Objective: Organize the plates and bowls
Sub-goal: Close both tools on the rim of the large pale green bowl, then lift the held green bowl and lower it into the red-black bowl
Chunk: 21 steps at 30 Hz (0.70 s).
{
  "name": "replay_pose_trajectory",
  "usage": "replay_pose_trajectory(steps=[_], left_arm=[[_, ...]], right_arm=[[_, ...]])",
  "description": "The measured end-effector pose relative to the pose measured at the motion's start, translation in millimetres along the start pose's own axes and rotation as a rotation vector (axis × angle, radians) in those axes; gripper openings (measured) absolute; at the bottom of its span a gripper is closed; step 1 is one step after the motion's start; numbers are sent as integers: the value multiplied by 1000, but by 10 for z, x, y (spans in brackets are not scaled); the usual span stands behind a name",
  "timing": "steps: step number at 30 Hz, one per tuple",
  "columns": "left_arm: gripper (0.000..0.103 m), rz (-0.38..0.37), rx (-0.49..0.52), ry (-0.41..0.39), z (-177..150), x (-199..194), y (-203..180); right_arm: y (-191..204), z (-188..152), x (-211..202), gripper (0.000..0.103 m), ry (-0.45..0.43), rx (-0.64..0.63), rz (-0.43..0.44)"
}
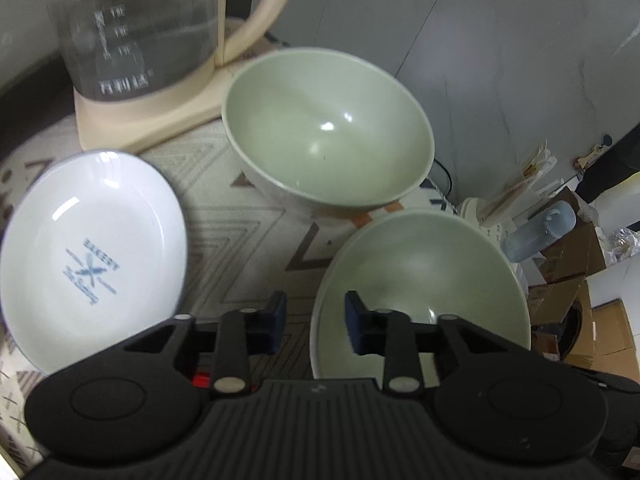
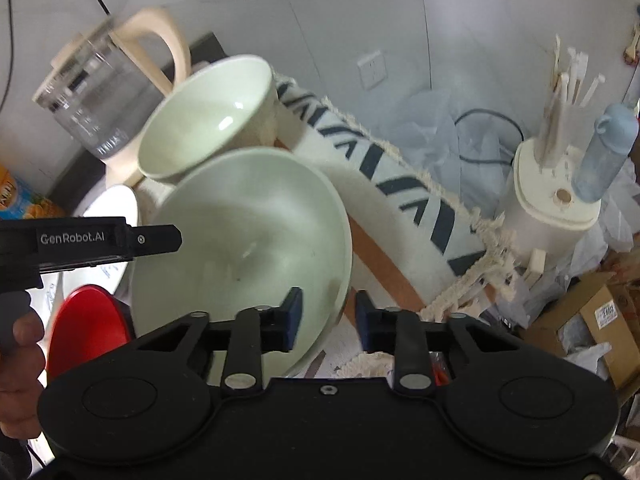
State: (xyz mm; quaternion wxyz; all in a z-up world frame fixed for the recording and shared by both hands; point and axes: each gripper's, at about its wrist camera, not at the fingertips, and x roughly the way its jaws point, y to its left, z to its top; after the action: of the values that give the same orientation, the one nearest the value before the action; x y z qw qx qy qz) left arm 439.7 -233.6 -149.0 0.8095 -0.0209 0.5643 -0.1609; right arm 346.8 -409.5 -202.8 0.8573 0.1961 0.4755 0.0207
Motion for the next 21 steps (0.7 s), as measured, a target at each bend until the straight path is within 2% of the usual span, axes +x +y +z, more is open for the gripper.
replay_pose_trajectory(steps=[2, 7, 16, 21], left_arm=[[19, -27, -20, 29, -8, 46, -2], [19, -11, -7, 22, -48, 15, -75], [19, -23, -16, -76, -97, -363, -139], [19, 4, -55, -127, -183, -643, -165]], right_arm=[[8, -2, 28, 17, 0, -1, -6], [37, 13, 2, 14, -12, 2, -33], [45, 50, -241, 13, -71, -14, -25], [119, 79, -460, 13, -126, -55, -7]])
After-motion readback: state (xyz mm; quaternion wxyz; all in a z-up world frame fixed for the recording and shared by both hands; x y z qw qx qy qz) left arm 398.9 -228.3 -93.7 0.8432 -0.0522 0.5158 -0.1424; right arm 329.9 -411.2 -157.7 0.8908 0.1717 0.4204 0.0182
